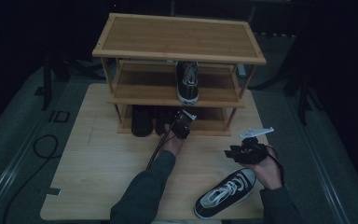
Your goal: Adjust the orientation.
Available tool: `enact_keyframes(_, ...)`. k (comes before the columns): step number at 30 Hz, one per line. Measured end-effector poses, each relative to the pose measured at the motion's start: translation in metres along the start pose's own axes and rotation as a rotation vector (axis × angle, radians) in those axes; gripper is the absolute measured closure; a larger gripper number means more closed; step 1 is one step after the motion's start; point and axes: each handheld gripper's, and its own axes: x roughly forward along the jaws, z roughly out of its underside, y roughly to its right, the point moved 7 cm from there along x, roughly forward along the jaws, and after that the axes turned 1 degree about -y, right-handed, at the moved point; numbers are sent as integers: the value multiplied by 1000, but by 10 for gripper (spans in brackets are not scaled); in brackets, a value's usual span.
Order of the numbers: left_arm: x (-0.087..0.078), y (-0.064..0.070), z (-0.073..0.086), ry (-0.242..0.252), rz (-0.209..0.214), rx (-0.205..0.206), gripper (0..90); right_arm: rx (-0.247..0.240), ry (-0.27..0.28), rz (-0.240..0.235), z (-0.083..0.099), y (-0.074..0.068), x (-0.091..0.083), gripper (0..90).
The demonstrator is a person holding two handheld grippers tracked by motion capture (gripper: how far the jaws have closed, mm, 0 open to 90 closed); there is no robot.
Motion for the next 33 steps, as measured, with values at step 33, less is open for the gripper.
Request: enact_keyframes(33, 0, 0, 0, 1, 4, 1, 900, 50, -153, 8, 62, -7, -2, 719)
